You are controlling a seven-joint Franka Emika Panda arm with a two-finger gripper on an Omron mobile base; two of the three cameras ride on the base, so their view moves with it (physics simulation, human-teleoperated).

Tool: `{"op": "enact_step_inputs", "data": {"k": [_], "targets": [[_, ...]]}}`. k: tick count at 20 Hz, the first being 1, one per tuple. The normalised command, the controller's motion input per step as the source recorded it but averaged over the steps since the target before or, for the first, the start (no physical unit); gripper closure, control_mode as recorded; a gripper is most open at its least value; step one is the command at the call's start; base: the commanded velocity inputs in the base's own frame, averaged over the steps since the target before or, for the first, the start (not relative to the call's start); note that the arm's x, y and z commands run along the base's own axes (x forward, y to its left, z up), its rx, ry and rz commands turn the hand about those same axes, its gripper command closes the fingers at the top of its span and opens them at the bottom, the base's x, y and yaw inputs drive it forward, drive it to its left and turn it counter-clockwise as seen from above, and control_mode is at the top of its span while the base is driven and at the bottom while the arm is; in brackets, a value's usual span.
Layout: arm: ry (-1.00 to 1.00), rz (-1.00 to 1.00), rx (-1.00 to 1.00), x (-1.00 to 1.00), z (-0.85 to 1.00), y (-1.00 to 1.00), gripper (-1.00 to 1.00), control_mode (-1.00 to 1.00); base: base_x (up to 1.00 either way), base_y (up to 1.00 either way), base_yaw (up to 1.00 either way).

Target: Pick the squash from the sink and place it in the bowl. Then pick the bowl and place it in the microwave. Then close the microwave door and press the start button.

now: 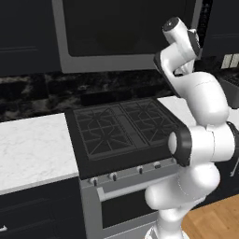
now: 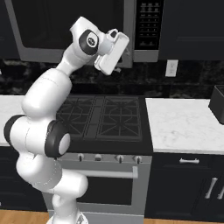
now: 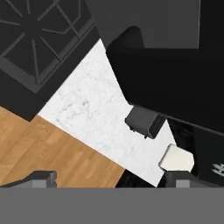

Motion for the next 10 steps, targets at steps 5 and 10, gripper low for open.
{"op": "enact_step_inputs", "data": {"k": [5,10], "targets": [[0.00,0.00,0.00,0.89,-0.40,0.03,-1.00,-1.00,0.00,0.00,0.00],[0.00,0.00,0.00,0.72,-0.13,0.04,-1.00,-1.00,0.00,0.00,0.00]]}}
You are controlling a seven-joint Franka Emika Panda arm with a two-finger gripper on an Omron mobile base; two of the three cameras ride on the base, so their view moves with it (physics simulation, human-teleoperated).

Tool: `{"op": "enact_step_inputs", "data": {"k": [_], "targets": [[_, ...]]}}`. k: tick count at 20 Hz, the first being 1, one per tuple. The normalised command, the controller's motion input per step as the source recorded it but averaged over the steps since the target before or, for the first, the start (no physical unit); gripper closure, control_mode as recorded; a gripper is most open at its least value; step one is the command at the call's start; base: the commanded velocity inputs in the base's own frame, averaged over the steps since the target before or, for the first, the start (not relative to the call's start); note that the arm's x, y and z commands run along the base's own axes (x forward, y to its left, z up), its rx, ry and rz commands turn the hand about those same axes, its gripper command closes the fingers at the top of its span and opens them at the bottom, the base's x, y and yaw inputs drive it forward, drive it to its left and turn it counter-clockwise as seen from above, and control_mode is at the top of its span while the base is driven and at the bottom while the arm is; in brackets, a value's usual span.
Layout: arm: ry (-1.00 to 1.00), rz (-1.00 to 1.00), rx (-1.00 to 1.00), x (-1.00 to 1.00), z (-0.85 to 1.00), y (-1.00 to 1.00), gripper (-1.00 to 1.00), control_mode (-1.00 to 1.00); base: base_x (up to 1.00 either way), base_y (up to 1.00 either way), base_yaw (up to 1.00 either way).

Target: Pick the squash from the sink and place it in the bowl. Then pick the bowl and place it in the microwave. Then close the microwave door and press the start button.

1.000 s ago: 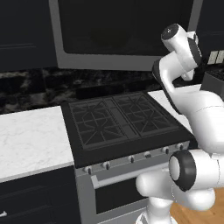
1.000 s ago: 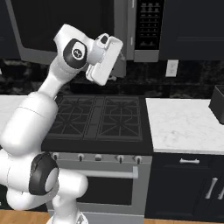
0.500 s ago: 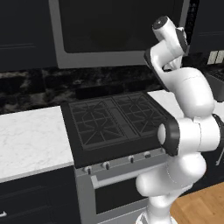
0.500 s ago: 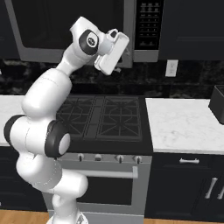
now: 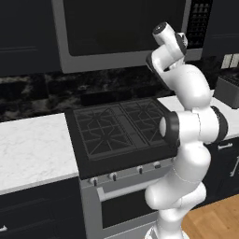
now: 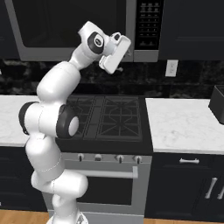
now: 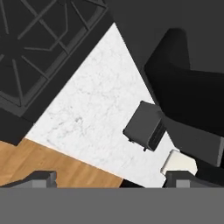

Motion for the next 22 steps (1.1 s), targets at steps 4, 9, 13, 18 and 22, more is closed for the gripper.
{"op": "enact_step_inputs", "data": {"k": [4,9,13,18,22], "targets": [[0.00,0.00,0.03,0.54,0.00,0.00,-1.00,-1.00,0.00,0.00,0.00],[0.00,0.00,0.06,0.52,0.00,0.00,-1.00,-1.00,0.00,0.00,0.00],[0.00,0.04,0.11,0.05,0.11,0.00,-1.00,-1.00,0.00,0.00,0.00],[-0.15,0.17,0.06,-0.49,0.07,0.00,-1.00,-1.00,0.00,0.00,0.00],[-0.36,0.23,0.03,-1.00,0.02,0.00,-1.00,-1.00,0.00,0.00,0.00]]}}
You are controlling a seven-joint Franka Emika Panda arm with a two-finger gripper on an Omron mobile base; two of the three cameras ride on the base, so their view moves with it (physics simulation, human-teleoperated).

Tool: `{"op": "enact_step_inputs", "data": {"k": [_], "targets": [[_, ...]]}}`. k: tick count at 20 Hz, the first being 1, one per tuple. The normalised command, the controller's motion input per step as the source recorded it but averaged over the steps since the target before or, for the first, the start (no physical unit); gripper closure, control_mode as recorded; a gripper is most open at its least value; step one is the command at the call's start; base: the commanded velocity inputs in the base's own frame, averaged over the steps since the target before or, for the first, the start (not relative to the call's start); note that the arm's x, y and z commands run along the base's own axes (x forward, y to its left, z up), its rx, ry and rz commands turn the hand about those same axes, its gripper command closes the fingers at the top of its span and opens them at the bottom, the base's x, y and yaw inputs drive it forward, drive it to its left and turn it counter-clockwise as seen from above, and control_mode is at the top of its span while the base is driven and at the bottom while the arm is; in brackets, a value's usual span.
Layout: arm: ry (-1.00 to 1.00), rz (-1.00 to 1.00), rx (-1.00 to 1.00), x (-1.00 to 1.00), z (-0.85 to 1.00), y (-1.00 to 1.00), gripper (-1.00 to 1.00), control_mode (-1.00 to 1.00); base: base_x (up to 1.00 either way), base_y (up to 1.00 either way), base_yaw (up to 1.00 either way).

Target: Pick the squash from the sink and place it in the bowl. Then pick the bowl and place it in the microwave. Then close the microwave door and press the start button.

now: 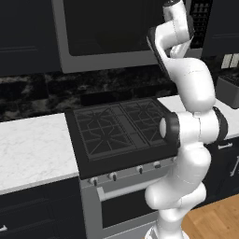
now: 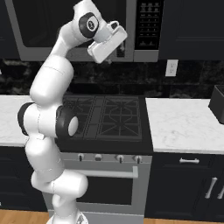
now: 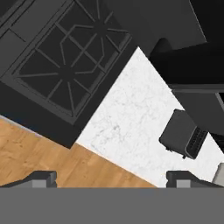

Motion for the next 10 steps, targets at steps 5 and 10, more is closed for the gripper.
{"op": "enact_step_inputs", "data": {"k": [5,10], "targets": [[-0.36,0.28,0.05,-0.99,0.00,-0.02,-1.00,-1.00,0.00,0.00,0.00],[-0.30,0.36,0.09,-0.31,0.08,-0.35,-1.00,-1.00,0.00,0.00,0.00]]}}
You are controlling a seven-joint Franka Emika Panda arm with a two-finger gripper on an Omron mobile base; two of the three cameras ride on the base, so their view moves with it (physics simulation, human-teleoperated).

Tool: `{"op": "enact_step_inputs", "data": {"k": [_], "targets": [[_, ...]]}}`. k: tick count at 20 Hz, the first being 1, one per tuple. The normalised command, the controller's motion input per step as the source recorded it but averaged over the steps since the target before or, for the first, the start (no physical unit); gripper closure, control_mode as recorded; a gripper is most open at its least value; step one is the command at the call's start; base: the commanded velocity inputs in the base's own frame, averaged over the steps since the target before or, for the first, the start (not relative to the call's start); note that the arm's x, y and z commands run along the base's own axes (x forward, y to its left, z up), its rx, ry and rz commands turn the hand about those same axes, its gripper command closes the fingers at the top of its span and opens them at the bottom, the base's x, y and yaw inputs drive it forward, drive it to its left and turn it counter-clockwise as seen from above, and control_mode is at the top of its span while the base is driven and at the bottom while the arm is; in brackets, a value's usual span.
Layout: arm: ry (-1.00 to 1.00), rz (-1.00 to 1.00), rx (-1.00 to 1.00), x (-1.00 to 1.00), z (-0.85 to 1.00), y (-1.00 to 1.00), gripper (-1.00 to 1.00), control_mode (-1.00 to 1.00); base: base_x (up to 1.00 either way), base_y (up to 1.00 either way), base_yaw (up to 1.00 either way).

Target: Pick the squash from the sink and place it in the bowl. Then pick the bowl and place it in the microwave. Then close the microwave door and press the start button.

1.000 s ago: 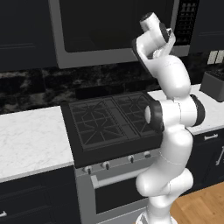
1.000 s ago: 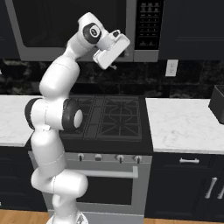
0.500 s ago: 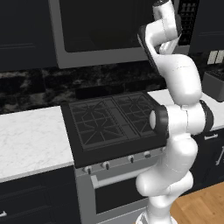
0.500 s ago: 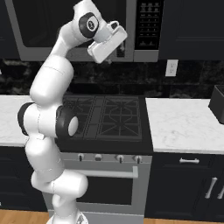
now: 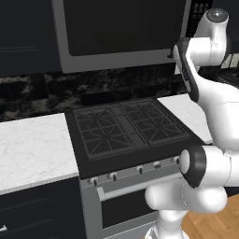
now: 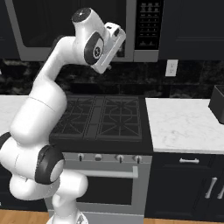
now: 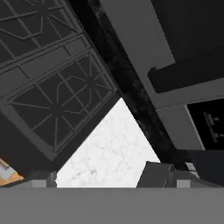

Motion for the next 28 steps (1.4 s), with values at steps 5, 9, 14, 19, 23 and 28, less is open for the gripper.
{"op": "enact_step_inputs", "data": {"k": [5,9,14,19,23,28], "targets": [[-0.27,0.36,0.13,0.01,0.08,-0.58,-1.00,-1.00,0.00,0.00,0.00],[-0.26,0.34,0.10,0.01,0.12,-0.50,-1.00,-1.00,0.00,0.00,0.00],[-0.32,0.28,0.08,0.00,0.34,-0.64,-1.00,-1.00,0.00,0.00,0.00],[-0.23,0.09,0.01,-0.12,0.21,-0.12,-1.00,-1.00,0.00,0.00,0.00],[-0.11,0.00,0.00,-0.12,0.03,-0.03,-1.00,-1.00,0.00,0.00,0.00],[0.00,0.00,0.00,0.35,0.02,0.00,-1.00,-1.00,0.00,0.00,0.00]]}}
